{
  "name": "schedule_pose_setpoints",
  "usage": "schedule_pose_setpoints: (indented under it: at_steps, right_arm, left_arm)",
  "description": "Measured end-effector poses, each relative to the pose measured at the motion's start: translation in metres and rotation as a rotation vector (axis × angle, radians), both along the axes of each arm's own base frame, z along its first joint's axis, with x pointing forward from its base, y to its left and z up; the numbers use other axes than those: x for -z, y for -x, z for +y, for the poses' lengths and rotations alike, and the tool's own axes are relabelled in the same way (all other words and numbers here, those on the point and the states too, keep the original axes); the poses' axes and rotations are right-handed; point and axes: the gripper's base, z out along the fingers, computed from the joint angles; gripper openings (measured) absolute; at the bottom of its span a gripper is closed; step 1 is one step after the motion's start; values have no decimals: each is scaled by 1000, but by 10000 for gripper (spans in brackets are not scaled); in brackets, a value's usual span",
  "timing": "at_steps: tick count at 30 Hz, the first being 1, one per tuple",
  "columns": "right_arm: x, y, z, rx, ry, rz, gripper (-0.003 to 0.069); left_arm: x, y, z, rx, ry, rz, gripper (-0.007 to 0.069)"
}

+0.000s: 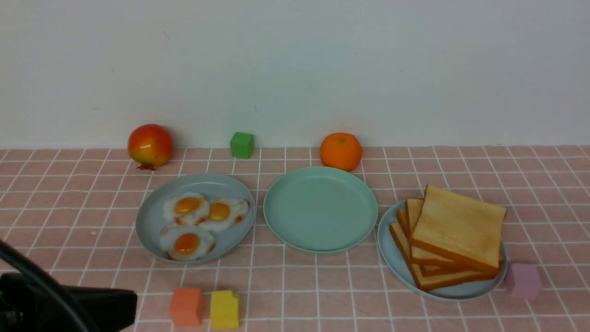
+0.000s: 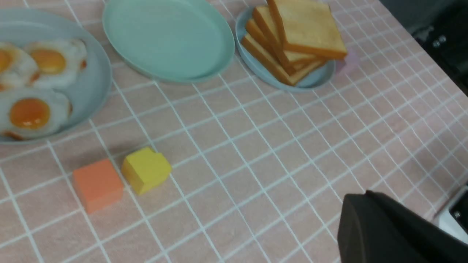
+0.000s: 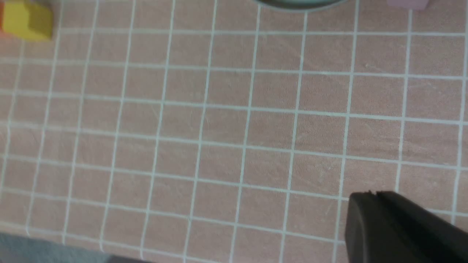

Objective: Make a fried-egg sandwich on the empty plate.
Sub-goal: Grab a slice of bread with your right arm

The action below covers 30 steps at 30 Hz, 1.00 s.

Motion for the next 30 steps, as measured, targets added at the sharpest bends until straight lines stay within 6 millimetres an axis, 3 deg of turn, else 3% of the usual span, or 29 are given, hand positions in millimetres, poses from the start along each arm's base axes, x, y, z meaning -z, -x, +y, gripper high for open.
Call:
schedule_pose_setpoints:
  at_steps: [9, 13, 15, 20, 25, 27, 29, 30]
  right_arm:
    - [6, -30, 14, -118, 92, 62, 65]
    - [6, -70, 29, -162, 123, 114, 72]
    - [8, -80, 34, -179, 138, 127, 73]
    - [17, -133, 64, -299, 333, 144, 102]
    - [32, -173, 88, -362, 372, 126, 214]
    - [38, -180, 92, -377, 367, 127, 250]
    - [57, -199, 102, -436, 384, 131, 356]
    - [58, -200, 103, -440, 386, 129, 370]
  left_arm:
    - [0, 9, -10, 132, -7, -4, 13]
    - [0, 13, -13, 183, -17, -13, 13]
    - [0, 13, -13, 183, -17, -14, 13]
    - [1, 13, -13, 185, -19, -12, 13]
    - [1, 13, -13, 189, -21, -9, 13]
    - [1, 13, -13, 191, -21, -6, 13]
    - [1, 14, -13, 198, -25, 1, 13]
    - [1, 14, -13, 198, -24, 2, 13]
